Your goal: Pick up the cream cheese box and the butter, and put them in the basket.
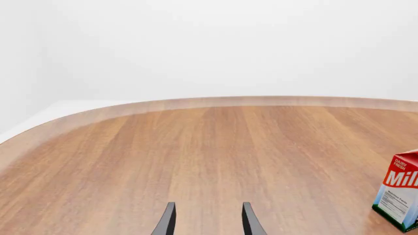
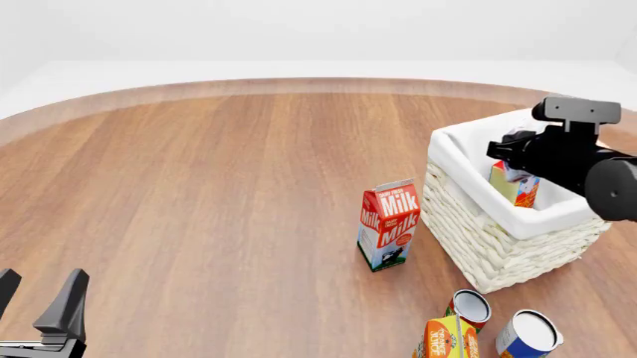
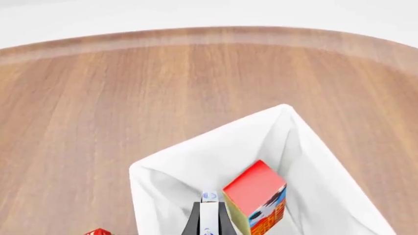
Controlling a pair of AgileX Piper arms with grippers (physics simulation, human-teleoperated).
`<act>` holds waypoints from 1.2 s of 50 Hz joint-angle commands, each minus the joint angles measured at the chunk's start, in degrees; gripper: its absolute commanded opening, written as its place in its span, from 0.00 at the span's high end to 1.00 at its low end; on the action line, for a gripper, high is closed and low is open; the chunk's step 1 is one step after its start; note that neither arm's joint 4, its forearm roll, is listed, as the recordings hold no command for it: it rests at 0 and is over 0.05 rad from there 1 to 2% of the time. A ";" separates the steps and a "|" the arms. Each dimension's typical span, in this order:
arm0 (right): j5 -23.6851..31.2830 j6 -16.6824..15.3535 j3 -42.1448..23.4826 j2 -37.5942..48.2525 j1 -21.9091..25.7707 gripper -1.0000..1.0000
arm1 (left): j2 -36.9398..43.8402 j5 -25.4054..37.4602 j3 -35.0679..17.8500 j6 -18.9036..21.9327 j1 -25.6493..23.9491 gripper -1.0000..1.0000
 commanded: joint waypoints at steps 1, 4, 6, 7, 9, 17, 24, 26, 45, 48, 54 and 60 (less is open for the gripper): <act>-0.46 0.39 -0.12 0.61 0.43 1.00 | 0.00 0.00 0.00 0.00 0.00 0.00; -0.43 0.35 -0.19 0.71 0.44 1.00 | 0.00 0.00 0.00 0.00 0.00 0.00; -0.45 0.25 -0.33 0.99 0.22 1.00 | 0.00 0.00 0.00 0.00 0.00 0.00; -0.47 0.21 -0.34 1.08 0.25 0.00 | 0.00 0.00 0.00 0.00 0.00 0.00; -0.55 0.08 -0.24 1.10 0.31 0.00 | 0.00 0.00 0.00 0.00 0.00 0.00; -0.76 0.07 0.04 0.94 0.27 0.00 | 0.00 0.00 0.00 0.00 0.00 0.00; -0.46 -0.03 0.08 0.33 0.49 0.00 | 0.00 0.00 0.00 0.00 0.00 0.00; -0.39 -0.03 0.13 0.16 0.55 0.00 | 0.00 0.00 0.00 0.00 0.00 0.00; 7.60 -1.11 -0.38 -11.80 3.60 0.00 | 0.00 0.00 0.00 0.00 0.00 0.00; 8.79 -1.17 -0.57 -13.40 4.09 0.00 | 0.00 0.00 0.00 0.00 0.00 0.00; 13.68 -1.87 -1.67 -20.10 5.42 0.00 | 0.00 0.00 0.00 0.00 0.00 0.00; 17.47 -2.40 -2.97 -25.28 7.15 0.00 | 0.00 0.00 0.00 0.00 0.00 0.00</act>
